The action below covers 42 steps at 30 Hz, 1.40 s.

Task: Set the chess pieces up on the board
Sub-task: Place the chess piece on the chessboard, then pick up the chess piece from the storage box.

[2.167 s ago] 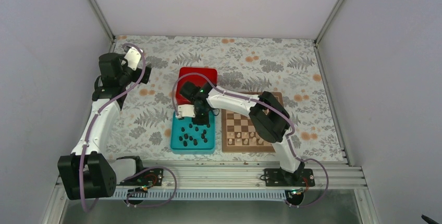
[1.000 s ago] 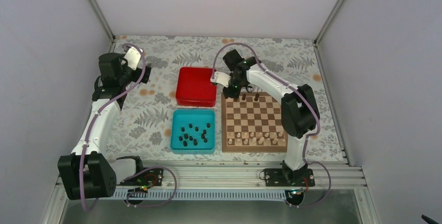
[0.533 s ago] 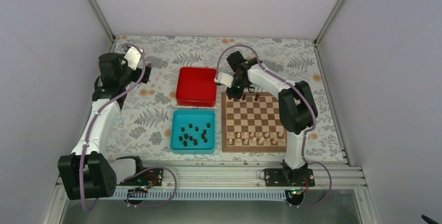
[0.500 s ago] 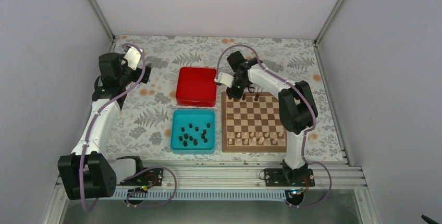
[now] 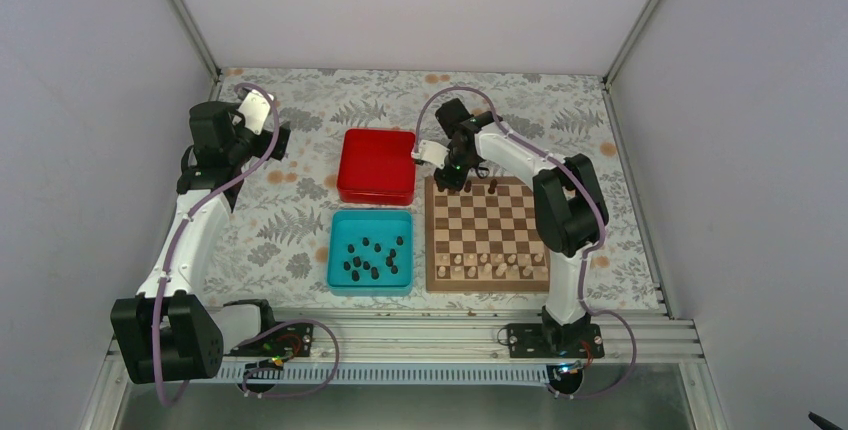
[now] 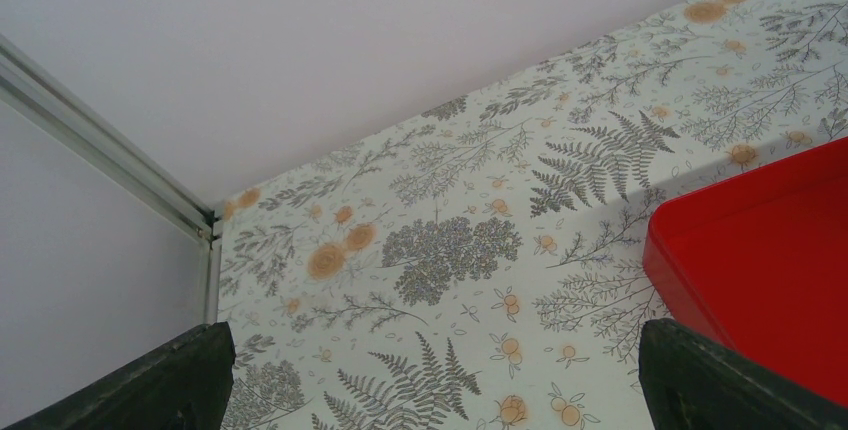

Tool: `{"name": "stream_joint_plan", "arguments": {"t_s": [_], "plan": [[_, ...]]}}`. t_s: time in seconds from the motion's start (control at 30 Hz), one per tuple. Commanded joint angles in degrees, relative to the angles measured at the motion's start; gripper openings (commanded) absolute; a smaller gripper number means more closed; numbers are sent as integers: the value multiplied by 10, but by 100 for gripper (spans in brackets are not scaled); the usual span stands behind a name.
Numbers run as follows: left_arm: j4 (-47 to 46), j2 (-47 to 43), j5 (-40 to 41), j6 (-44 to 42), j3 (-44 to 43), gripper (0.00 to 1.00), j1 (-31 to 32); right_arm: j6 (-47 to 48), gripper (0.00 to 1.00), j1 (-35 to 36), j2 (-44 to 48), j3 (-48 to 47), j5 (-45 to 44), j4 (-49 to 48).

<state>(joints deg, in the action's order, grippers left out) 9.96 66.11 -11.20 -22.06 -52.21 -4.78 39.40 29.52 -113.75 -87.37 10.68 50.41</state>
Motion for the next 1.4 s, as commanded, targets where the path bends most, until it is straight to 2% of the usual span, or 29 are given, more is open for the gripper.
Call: {"name": "stream_joint_plan", "arguments": {"t_s": [0.0,0.23,0.33,0.4,0.5,0.63,0.77,0.93,1.13,1.37], "plan": [[-7,-4,-11,-4,-2,100,-3,8,6,-3,-12,-1,18,0],[-7,-5,-11,-4,-2,100,-3,7,7,-2,-18,0,17,3],[-7,-4,-11,-4,-2,100,-3,6,10,-2,-19,0,11,1],[-7,-4,-11,-4,-2,100,-3,5,16,-2,-15,1,9,-2],[-7,-3,-10,-5,-1,100,-3,2,39,-2,11,3,10,-19],[-6,-3,-9,-4,-3,100,-3,-6,47,-2,57,-21,17,-16],[-6,-2,-8,-5,-3,100,-3,-13,49,32,98,-57,28,22],[-6,0,-8,-4,-4,100,-3,-22,51,148,103,-88,-7,81],[-3,-3,-8,-4,-4,100,-3,-29,49,263,41,-111,-14,122],[-2,0,-8,-4,-5,100,-3,-40,43,342,-30,-112,-40,134]]}}
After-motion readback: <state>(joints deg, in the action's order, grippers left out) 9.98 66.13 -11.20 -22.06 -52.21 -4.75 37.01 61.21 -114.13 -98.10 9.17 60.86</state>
